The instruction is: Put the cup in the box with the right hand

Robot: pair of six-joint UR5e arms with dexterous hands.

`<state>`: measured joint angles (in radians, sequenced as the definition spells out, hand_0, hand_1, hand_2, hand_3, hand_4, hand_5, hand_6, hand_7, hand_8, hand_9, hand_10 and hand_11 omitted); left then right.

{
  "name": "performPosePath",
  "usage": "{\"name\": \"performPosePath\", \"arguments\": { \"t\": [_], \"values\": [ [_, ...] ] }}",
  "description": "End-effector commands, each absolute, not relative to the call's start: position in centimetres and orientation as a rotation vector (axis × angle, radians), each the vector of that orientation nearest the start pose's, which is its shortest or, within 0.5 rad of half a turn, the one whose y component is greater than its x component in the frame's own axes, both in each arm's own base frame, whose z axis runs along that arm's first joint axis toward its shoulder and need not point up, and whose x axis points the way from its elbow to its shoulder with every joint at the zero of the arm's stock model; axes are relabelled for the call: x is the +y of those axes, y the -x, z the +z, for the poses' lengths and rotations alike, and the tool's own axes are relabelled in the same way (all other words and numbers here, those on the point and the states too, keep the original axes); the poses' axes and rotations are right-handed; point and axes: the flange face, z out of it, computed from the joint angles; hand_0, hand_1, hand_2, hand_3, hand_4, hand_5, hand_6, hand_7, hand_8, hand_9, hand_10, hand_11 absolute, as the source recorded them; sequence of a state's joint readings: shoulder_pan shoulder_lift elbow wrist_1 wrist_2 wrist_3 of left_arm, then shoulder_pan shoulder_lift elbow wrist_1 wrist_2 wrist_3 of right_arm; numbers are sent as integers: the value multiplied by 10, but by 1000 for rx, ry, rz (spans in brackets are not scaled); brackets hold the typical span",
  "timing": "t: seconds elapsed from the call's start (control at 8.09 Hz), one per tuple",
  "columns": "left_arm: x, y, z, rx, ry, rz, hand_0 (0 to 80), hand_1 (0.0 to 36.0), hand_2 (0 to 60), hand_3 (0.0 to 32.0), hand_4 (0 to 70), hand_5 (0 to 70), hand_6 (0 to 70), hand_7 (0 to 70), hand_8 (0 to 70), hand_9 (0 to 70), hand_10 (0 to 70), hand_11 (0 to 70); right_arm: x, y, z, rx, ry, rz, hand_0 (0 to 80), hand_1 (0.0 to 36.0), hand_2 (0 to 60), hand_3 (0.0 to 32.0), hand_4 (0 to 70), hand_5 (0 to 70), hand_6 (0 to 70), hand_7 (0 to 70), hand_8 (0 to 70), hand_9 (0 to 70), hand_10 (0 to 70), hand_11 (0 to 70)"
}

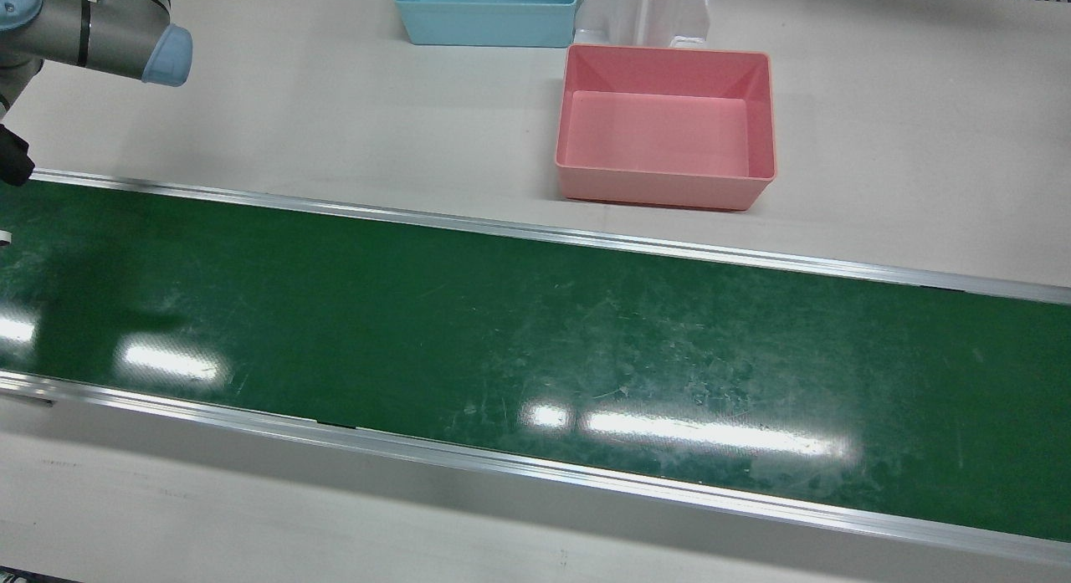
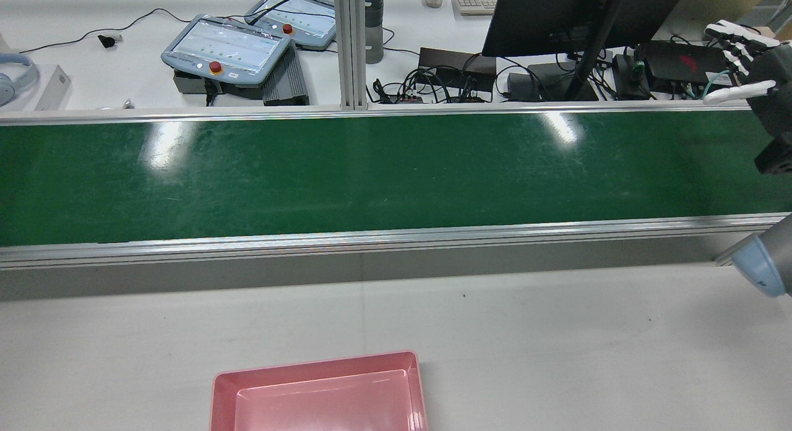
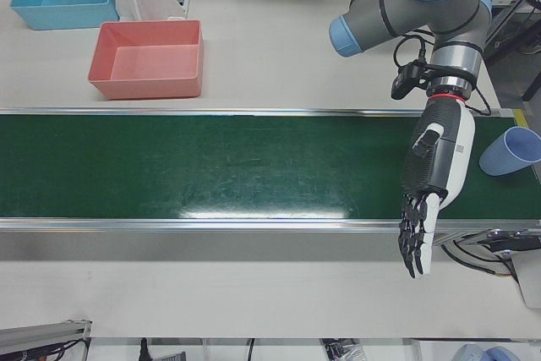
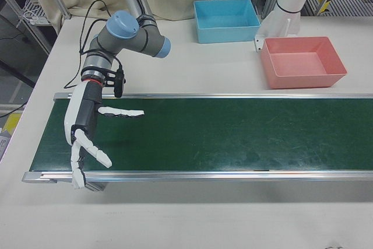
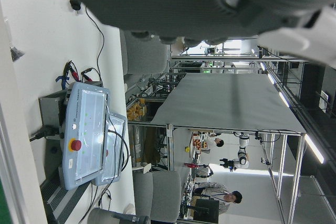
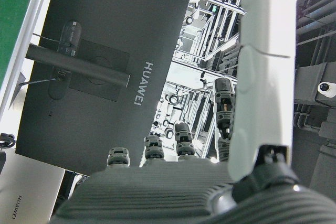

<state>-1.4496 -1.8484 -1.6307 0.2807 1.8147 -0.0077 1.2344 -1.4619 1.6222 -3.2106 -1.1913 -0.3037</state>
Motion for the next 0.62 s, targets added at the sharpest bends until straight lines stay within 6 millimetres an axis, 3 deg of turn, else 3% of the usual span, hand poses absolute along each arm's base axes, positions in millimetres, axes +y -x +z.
{"name": "performPosePath", "arguments": {
  "t": [0.0, 0.25, 0.49],
  "values": [
    [-598, 37, 535, 2080, 378, -1966, 0, 0, 0, 0, 0, 0, 0, 0, 0, 0, 0, 0, -561, 15, 609, 2407, 380, -2211, 688, 151, 0, 0, 182, 72, 62, 175, 45, 98, 16, 48],
    [-598, 37, 535, 2080, 378, -1966, 0, 0, 0, 0, 0, 0, 0, 0, 0, 0, 0, 0, -561, 16, 609, 2408, 379, -2211, 670, 167, 0, 0, 165, 72, 62, 177, 44, 98, 14, 45],
    [-598, 37, 535, 2080, 378, -1966, 0, 0, 0, 0, 0, 0, 0, 0, 0, 0, 0, 0, -561, 16, 610, 2408, 377, -2214, 708, 140, 0, 0, 203, 72, 63, 181, 44, 98, 15, 46]
  ]
}}
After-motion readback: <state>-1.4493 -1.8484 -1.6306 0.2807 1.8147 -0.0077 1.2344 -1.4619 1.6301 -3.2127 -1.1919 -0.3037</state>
